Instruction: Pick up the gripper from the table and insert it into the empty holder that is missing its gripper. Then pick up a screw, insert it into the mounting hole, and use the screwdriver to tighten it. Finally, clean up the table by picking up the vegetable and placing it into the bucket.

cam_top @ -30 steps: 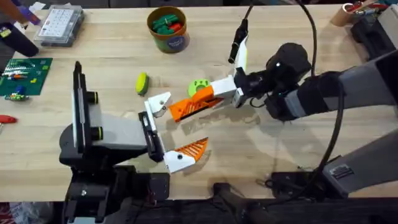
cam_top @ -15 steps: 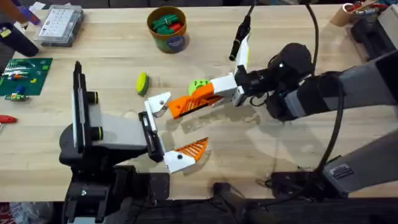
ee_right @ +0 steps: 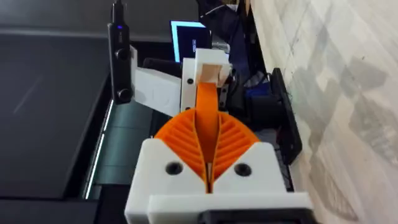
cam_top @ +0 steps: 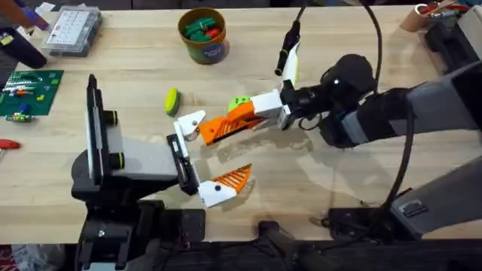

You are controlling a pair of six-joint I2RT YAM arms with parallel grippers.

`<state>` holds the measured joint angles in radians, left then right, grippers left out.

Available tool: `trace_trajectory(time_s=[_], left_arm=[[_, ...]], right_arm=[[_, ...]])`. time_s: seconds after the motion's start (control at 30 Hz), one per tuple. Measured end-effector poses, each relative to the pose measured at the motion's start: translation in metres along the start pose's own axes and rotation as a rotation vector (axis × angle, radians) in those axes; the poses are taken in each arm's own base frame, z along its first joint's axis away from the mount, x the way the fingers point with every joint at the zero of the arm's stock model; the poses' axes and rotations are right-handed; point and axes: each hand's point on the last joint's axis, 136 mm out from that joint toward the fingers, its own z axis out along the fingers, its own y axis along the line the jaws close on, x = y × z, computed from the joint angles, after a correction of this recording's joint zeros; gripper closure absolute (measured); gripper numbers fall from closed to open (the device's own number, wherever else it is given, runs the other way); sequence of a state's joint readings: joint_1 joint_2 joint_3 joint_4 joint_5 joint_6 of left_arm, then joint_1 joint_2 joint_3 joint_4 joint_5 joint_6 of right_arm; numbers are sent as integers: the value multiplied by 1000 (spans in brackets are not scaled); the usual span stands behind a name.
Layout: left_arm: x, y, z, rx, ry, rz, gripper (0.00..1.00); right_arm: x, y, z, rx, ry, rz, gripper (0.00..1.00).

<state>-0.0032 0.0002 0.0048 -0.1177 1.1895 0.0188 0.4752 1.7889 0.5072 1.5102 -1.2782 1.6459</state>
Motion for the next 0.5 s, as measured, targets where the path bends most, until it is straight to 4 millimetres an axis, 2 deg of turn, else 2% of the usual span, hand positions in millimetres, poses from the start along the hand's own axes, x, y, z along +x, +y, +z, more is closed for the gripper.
trace_trajectory(time_s=[0.27,0.5], left_arm=[[0,0,0,-1,0,-9,12],[0,0,0,-2,0,-11,12]], right_arm=[[-3,-9,1,19,-20,68,984],[-5,-9,1,18,-30,61,984]])
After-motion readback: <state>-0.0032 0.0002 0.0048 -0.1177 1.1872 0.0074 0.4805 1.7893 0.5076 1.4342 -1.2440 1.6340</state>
